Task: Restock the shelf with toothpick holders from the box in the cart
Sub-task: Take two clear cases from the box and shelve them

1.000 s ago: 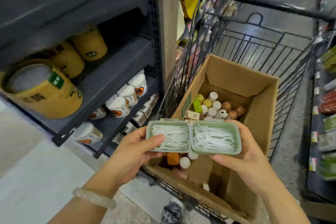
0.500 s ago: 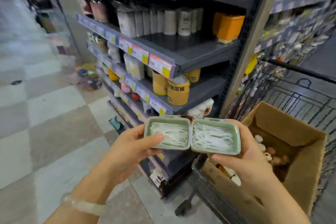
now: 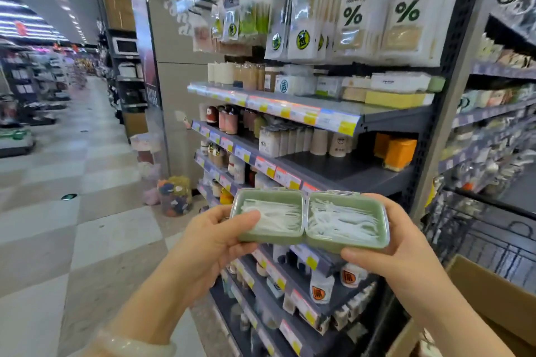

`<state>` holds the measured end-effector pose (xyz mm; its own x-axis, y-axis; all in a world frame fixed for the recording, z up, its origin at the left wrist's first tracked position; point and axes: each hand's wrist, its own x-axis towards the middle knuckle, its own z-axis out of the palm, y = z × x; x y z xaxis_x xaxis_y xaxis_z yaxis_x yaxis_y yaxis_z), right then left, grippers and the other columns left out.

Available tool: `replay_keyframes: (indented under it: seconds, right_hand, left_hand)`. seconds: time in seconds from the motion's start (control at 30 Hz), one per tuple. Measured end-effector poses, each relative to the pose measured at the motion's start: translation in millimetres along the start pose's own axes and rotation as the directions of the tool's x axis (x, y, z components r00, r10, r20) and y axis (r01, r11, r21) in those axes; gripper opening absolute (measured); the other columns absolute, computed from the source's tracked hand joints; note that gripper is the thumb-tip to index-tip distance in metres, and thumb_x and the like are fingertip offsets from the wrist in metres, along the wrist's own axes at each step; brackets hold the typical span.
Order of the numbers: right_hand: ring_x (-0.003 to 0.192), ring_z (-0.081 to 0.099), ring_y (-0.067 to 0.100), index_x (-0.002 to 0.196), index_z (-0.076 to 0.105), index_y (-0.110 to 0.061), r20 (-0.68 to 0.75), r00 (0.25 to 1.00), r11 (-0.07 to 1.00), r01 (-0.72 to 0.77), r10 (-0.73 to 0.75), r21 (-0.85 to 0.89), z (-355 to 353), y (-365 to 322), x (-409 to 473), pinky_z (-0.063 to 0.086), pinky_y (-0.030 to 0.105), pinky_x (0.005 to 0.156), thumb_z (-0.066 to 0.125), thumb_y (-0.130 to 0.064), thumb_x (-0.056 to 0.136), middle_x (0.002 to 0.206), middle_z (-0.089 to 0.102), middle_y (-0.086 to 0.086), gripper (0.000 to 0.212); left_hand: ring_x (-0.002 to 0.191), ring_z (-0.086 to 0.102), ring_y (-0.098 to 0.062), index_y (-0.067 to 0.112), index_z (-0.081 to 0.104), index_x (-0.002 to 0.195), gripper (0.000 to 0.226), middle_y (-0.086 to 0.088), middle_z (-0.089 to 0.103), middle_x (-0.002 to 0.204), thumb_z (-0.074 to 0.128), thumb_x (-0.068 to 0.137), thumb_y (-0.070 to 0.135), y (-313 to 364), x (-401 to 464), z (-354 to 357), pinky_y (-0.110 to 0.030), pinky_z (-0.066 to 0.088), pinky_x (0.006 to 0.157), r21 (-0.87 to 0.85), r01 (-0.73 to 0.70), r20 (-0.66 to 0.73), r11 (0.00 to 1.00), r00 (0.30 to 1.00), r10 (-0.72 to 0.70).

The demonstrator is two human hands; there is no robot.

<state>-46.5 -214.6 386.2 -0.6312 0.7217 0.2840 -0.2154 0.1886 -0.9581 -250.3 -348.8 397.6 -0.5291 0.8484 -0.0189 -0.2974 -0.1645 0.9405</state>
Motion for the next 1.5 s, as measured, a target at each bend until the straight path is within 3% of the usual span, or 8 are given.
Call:
replay_keyframes:
  seconds: [0.23,0.4,0.57,0.83,1.1,1.17,1.3,1.5]
  right_hand:
    - [0.090,0.067,0.028,0.113,0.056,-0.031,-0.052,0.998,0.997,0.035,-0.038,-0.062,30.4,-20.8,47.7,0.054,0.055,0.077,0.078,0.002,0.059,0.098,0.071,-0.009,0.067]
    - [0.081,0.069,0.013,0.107,0.060,-0.032,-0.098,0.988,0.993,0.115,-0.116,-0.014,48.3,-32.9,90.8,0.053,0.020,0.054,0.085,-0.014,0.043,0.098,0.071,-0.006,0.071]
    - [0.095,0.069,0.015,0.099,0.065,-0.039,-0.085,0.982,0.986,0.167,-0.166,0.004,56.7,-37.7,122.4,0.057,0.022,0.068,0.096,-0.041,0.015,0.103,0.071,-0.006,0.089]
    - [0.089,0.070,0.014,0.109,0.060,-0.027,-0.250,0.950,0.982,0.179,-0.189,-0.063,72.3,-33.7,144.0,0.054,0.017,0.062,0.078,-0.002,0.047,0.100,0.073,-0.004,0.070]
    - [0.083,0.071,0.009,0.105,0.060,-0.028,-0.377,0.888,0.960,0.202,-0.263,-0.193,101.1,-39.8,179.0,0.052,0.012,0.059,0.088,0.002,0.037,0.092,0.074,-0.006,0.080]
    - [0.082,0.071,0.011,0.105,0.061,-0.026,-0.400,0.878,0.963,0.207,-0.262,-0.174,110.1,-37.0,192.4,0.053,0.014,0.059,0.094,-0.012,0.036,0.091,0.074,-0.004,0.077]
    - [0.084,0.071,0.015,0.103,0.064,-0.026,-0.478,0.844,0.969,0.186,-0.242,-0.163,128.1,-19.2,218.1,0.054,0.017,0.060,0.097,-0.022,0.008,0.094,0.074,0.001,0.101]
    - [0.080,0.071,0.013,0.106,0.060,-0.022,-0.571,0.790,0.972,0.140,-0.223,-0.186,152.5,-14.4,242.5,0.054,0.016,0.058,0.082,0.006,0.046,0.088,0.074,-0.002,0.070]
  left_hand:
    - [0.068,0.070,-0.015,-0.002,0.057,0.110,0.052,-0.012,0.074,0.090,0.069,0.064,0.017,37.3,43.7,-16.5,-0.022,0.057,0.057,-0.022,-0.020,0.043,1.000,0.999,0.021]
    - [0.067,0.070,-0.015,-0.001,0.060,0.107,0.050,-0.011,0.074,0.089,0.068,0.062,0.019,72.2,91.0,-26.0,-0.021,0.056,0.055,0.002,-0.046,0.111,0.999,0.993,0.046]
    - [0.068,0.070,-0.016,-0.001,0.060,0.108,0.049,-0.012,0.074,0.090,0.068,0.064,0.018,93.7,132.1,-31.9,-0.021,0.055,0.053,0.003,-0.047,0.203,0.999,0.978,0.045]
    - [0.067,0.070,-0.015,0.001,0.061,0.106,0.048,-0.011,0.074,0.090,0.068,0.062,0.018,102.0,187.1,-39.6,-0.022,0.057,0.056,-0.006,-0.030,0.309,1.000,0.951,0.031]
    - [0.070,0.070,-0.017,0.002,0.063,0.101,0.047,-0.011,0.074,0.091,0.069,0.059,0.020,120.2,252.8,-52.9,-0.023,0.058,0.059,-0.027,-0.018,0.473,0.999,0.880,0.029]
    - [0.071,0.070,-0.017,0.003,0.063,0.101,0.046,-0.012,0.074,0.092,0.069,0.058,0.020,124.7,272.7,-58.8,-0.023,0.058,0.059,-0.019,-0.005,0.511,1.000,0.860,0.013]
    - [0.067,0.070,-0.018,0.001,0.063,0.100,0.047,-0.011,0.074,0.087,0.069,0.057,0.018,133.2,312.6,-70.7,-0.023,0.056,0.054,0.020,0.030,0.573,0.999,0.819,-0.036]
    - [0.068,0.069,-0.019,0.000,0.060,0.106,0.053,-0.013,0.073,0.090,0.070,0.057,0.017,140.2,356.4,-79.7,-0.024,0.056,0.053,0.064,0.097,0.646,0.993,0.755,-0.116]
